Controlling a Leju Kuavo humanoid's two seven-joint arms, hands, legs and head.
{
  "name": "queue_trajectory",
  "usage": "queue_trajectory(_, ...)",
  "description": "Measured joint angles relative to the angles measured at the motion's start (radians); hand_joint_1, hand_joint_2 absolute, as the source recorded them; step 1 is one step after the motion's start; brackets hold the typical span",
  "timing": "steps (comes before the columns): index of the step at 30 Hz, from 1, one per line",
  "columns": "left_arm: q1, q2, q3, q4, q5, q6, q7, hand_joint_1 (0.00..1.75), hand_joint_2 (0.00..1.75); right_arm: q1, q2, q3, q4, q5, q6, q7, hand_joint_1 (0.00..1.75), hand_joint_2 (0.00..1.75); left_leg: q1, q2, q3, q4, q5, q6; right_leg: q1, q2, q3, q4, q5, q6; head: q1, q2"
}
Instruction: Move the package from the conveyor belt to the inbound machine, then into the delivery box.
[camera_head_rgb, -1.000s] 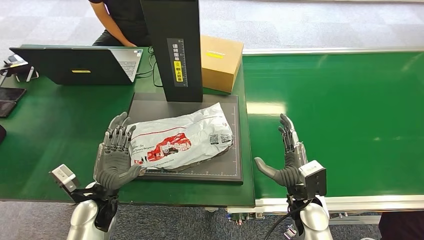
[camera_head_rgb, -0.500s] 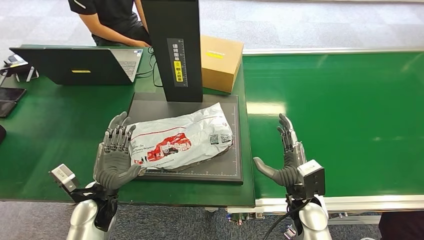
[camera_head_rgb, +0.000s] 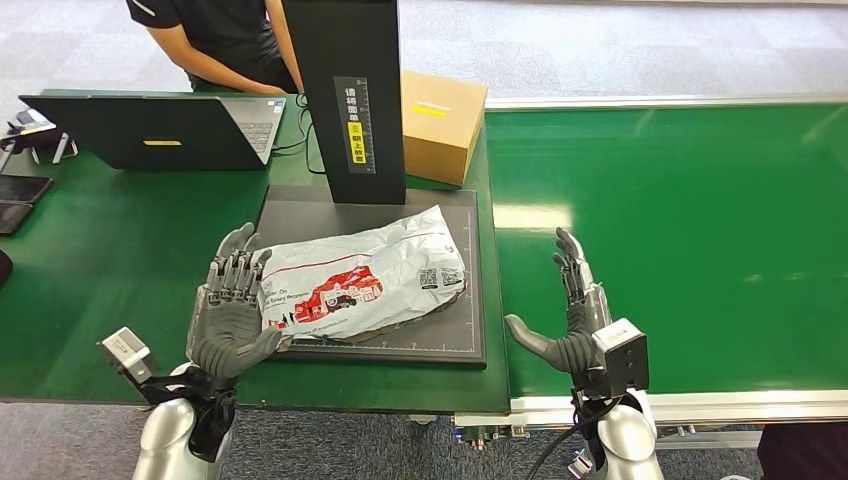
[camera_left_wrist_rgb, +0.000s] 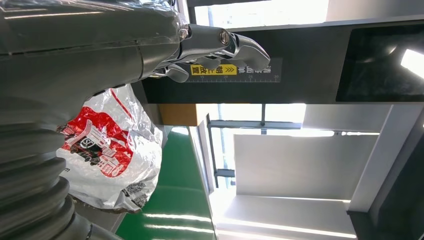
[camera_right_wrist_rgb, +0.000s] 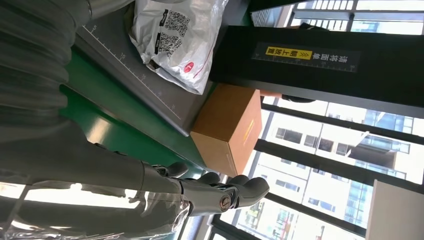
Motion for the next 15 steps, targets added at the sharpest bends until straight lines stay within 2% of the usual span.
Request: queue_trajectory(15, 0.001, 0.0, 0.0, 0.0, -0.005, -0.001, 0.006, 0.0, 1.75, 0.0, 0.008, -0.003, -0.007, 0.007, 0.011, 0.004, 0.0, 1.75, 0.0, 0.0, 0.0, 0.0, 0.0, 0.0, 0.0, 0.0, 0.0, 0.0, 0.0, 0.0, 0.0, 0.0)
